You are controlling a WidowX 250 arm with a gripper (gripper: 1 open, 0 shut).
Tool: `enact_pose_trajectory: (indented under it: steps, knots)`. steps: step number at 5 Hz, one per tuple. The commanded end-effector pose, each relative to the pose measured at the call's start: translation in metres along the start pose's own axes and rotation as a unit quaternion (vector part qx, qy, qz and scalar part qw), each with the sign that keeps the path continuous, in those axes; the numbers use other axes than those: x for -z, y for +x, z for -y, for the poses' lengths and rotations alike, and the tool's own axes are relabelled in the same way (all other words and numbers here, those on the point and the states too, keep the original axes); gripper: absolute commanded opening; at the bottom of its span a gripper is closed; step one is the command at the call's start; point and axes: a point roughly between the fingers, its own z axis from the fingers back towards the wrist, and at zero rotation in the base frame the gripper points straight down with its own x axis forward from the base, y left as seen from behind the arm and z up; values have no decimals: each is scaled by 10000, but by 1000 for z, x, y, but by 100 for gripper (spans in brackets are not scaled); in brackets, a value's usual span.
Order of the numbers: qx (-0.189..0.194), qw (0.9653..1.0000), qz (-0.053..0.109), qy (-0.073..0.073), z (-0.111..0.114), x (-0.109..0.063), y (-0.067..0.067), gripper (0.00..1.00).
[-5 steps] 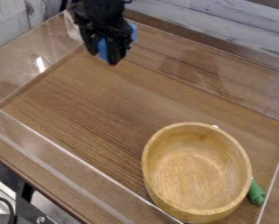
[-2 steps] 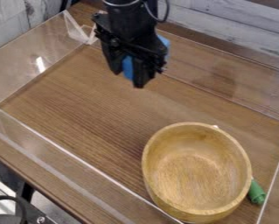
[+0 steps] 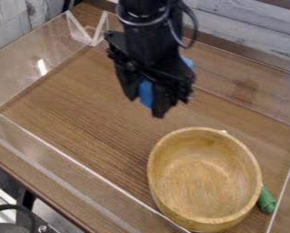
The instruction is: Put the blue block in the brown bowl
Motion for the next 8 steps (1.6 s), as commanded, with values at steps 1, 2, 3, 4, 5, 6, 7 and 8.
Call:
enact_pose_trajectory:
  steps: [1, 2, 3, 4, 5, 6, 7, 8]
  knots:
    - [26, 9999, 130, -41, 24, -11, -6, 0]
    - [25, 9999, 110, -72, 49, -9, -12, 0]
    - [87, 9999, 72, -90, 73, 0, -15, 0]
    - [107, 9998, 122, -152, 78, 13, -11, 0]
    - [83, 9998, 91, -153, 72, 22, -9, 0]
    - [65, 9998, 39, -199, 72, 24, -8, 100]
    - [79, 9997, 7, -236, 72, 28, -8, 100]
    - [91, 9996, -32, -252, 72, 33, -9, 100]
